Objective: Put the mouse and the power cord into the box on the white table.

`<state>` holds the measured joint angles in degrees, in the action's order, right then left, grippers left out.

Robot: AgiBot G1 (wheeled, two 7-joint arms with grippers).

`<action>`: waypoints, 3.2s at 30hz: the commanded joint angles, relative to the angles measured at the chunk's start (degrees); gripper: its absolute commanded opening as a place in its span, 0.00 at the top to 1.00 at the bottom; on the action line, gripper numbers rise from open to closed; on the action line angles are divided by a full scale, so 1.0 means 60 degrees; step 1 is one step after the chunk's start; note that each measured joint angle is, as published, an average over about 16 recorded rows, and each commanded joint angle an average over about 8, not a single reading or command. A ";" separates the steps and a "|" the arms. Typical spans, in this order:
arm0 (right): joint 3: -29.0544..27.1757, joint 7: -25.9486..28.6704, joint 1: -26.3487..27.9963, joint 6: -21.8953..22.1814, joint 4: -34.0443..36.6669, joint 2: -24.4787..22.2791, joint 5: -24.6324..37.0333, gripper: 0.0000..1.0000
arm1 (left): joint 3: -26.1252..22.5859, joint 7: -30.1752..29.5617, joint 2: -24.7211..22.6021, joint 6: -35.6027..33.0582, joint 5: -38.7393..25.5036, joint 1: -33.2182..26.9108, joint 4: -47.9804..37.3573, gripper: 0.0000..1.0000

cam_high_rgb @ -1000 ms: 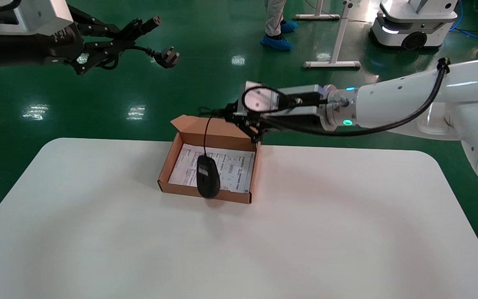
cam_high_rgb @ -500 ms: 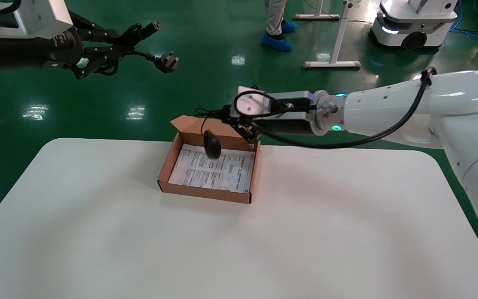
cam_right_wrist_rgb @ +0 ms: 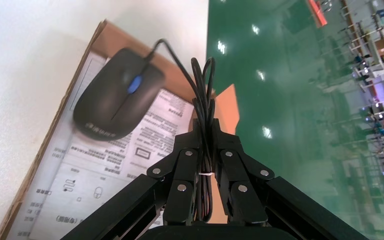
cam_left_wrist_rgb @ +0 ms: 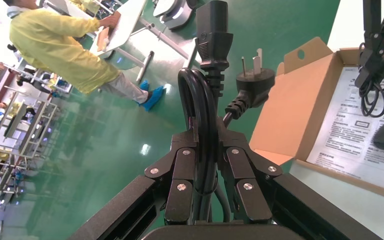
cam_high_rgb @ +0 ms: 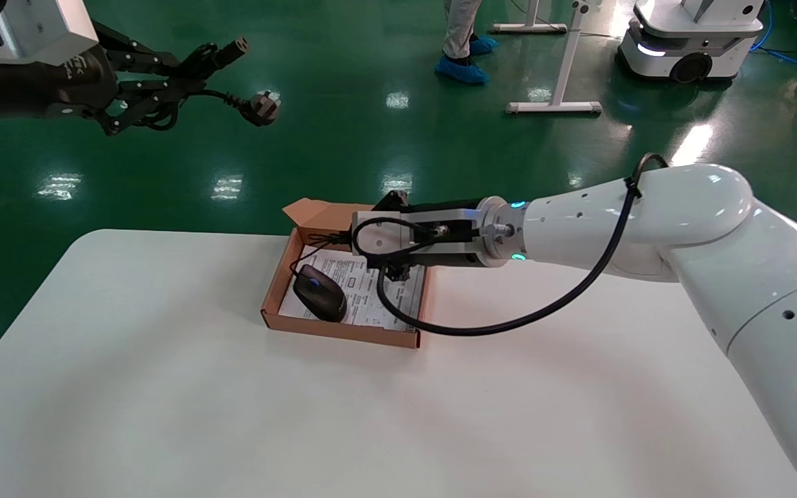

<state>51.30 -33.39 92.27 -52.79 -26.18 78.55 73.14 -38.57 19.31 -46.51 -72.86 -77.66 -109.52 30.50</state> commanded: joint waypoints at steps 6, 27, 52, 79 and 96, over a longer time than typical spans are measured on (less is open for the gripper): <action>0.0930 0.0339 0.0006 0.0527 -0.0253 -0.0013 -0.0408 0.00 | -0.0155 -0.0442 0.0125 0.0030 -0.0220 0.0157 0.0510 1.00; 0.2232 0.0549 0.0667 0.0986 0.0181 -0.0196 -0.1858 0.00 | -0.1369 -0.1049 -0.0504 -0.1314 -0.1636 0.0056 0.0441 1.00; 0.1772 -0.1605 0.2187 -0.2910 0.3287 -0.2610 -0.2575 0.00 | -0.1881 0.2360 -0.4554 -0.0020 -0.1901 0.0474 -0.3298 0.96; 0.0407 -0.0221 0.0958 -0.3586 0.1864 -0.3437 -0.3201 0.00 | -0.1125 0.1715 -0.3927 0.0253 -0.0896 0.1484 -0.2296 0.00; -0.1733 0.2358 -0.1109 -0.4232 -0.1459 -0.4736 -0.3886 0.00 | 0.0502 -0.0526 -0.1981 -0.0544 0.1391 0.3653 0.0861 0.00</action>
<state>40.91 -19.25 85.62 -78.18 -34.93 50.14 49.83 -35.57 16.16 -58.40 -76.12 -69.33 -87.61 35.66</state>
